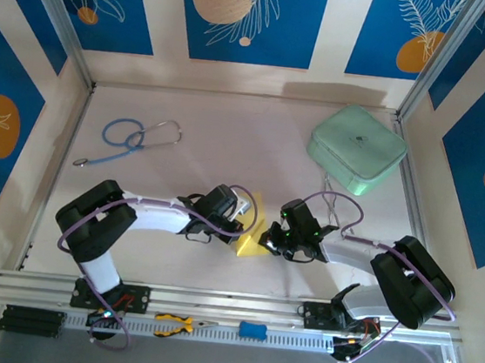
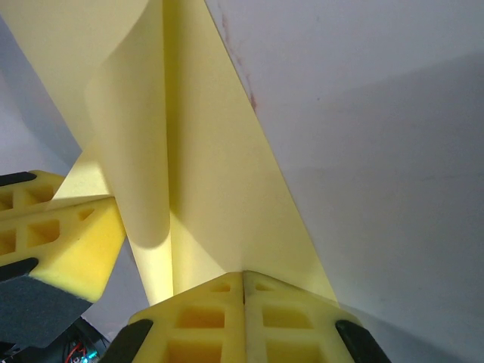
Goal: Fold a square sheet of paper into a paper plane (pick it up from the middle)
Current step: Fold the triangle a second time at the center of the table.
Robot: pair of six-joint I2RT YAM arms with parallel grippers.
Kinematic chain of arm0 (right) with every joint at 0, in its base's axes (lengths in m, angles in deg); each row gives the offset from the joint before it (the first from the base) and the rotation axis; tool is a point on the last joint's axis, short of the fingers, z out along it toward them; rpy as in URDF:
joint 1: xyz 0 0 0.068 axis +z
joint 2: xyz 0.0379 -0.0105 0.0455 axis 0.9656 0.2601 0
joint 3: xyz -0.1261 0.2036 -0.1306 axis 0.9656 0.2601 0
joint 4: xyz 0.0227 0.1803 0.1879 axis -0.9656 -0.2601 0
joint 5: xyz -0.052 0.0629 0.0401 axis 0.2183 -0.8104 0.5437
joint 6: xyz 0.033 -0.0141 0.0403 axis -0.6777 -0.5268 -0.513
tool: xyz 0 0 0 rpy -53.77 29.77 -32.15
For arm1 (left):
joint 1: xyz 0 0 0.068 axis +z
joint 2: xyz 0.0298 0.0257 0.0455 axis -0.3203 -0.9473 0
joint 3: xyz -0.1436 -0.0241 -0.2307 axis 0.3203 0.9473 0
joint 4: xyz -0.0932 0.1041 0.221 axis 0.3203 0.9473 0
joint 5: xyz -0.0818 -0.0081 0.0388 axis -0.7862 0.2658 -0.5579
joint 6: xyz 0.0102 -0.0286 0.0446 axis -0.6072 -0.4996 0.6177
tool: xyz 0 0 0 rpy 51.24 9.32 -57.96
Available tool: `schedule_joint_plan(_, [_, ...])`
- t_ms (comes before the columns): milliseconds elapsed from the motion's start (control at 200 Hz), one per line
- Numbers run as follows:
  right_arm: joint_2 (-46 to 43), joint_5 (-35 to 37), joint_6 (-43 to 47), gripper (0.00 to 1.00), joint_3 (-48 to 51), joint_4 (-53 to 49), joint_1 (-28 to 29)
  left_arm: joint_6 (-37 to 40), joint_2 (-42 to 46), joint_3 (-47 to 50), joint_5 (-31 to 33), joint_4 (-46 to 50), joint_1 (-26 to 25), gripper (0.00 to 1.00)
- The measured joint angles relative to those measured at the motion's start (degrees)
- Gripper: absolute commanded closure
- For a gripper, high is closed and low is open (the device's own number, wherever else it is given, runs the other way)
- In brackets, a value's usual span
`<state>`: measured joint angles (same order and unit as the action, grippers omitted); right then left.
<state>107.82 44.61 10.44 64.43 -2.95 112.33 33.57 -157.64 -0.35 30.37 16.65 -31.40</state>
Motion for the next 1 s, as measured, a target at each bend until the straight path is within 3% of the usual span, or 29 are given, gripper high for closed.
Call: schedule_joint_plan(1000, [-0.07,0.07,0.0,1.0,0.0,-0.02,0.04,-0.02,0.83,0.35,0.04,0.0,0.0,1.0])
